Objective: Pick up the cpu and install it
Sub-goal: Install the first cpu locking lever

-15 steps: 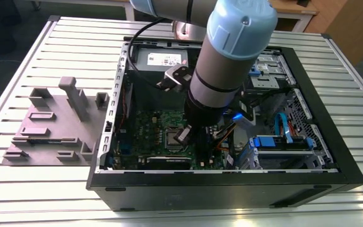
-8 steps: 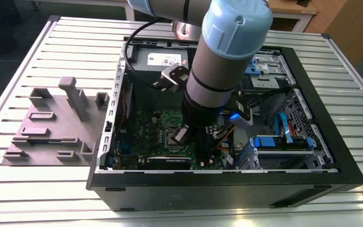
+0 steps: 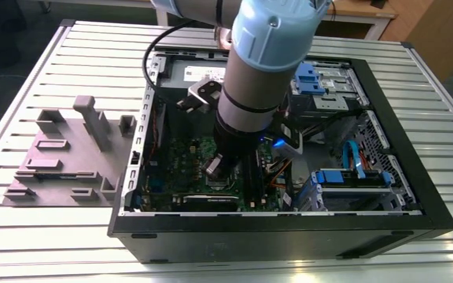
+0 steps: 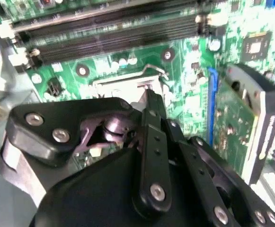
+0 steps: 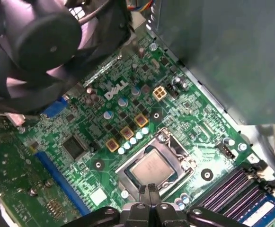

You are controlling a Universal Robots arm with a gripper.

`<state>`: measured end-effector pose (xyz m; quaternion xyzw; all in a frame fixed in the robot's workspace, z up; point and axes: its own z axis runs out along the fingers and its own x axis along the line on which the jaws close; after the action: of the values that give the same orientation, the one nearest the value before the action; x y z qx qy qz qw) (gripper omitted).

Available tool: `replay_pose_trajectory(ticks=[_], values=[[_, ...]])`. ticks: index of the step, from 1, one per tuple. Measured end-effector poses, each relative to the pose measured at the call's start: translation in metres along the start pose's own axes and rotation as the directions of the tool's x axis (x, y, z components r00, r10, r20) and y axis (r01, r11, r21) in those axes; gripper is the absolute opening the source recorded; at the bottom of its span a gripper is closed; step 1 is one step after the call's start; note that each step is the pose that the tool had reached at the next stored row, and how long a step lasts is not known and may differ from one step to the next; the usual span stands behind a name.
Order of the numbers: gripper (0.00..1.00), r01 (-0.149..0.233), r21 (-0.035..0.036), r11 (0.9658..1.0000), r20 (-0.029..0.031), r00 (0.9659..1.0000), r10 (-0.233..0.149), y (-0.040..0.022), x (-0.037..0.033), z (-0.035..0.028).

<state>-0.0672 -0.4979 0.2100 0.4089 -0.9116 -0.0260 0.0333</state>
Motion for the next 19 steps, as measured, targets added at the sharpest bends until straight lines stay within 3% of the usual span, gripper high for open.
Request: replay_pose_trajectory(ticks=[3, 10, 16, 18, 19], values=[[0.10, 0.000, 0.0001, 1.0000, 0.0000, 1.0000, 0.000, 0.0027, -0.0024, -0.0049], [0.10, 0.000, 0.0000, 1.0000, 0.0003, 1.0000, 0.000, 0.0064, -0.0031, -0.0338], [0.10, 0.000, 0.0000, 1.0000, 0.0003, 1.0000, 0.000, 0.0066, -0.0030, -0.0365], [0.10, 0.000, 0.0000, 1.0000, 0.0004, 1.0000, 0.000, 0.0071, -0.0027, -0.0435], [0.10, 0.000, 0.0000, 1.0000, 0.0003, 1.0000, 0.000, 0.0072, -0.0027, -0.0436]])
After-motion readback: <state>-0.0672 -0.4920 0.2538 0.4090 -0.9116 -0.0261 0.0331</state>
